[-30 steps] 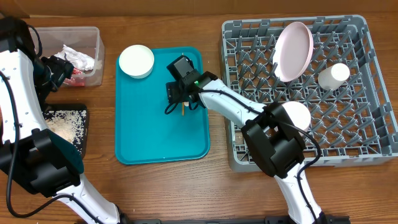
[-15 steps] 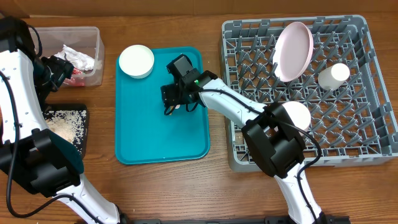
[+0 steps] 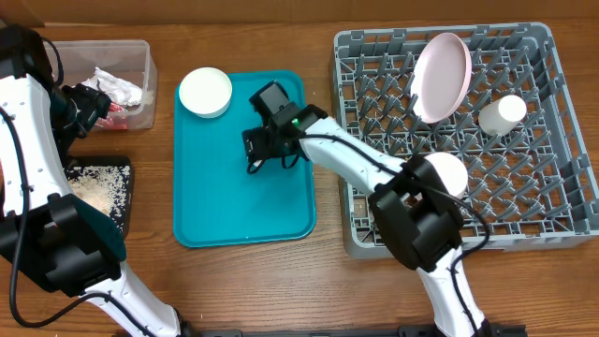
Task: Sort waste into correct bins and load items into the dishwasher rack
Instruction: 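Close the right gripper on the chopstick and fork and lift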
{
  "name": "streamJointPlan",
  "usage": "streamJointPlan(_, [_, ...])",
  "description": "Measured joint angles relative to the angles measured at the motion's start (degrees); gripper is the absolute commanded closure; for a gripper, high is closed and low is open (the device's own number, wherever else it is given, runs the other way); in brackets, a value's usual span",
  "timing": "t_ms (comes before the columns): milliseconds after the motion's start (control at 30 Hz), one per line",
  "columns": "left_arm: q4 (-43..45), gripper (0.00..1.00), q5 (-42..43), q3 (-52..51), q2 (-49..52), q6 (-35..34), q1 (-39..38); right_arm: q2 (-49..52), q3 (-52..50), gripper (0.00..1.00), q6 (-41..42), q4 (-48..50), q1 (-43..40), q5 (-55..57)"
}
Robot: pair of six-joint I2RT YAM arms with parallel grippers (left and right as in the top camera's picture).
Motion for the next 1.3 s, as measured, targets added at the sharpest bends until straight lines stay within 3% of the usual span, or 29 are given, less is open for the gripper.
streamJointPlan(367, [0.0,0.00,0.0,0.0,0.0,0.0,0.0,-1.6,0.9,0.25,3.3,2.6,-4.4,4.0])
streamJointPlan(767, [0.0,0.00,0.0,0.0,0.0,0.0,0.0,2.6,0.8,0.31,8.7,5.1,0.1,7.6])
streamJointPlan(1300, [0.0,0.00,0.0,0.0,0.0,0.0,0.0,3.4,0.8,0.31,14.0,4.2,1.6,16.0])
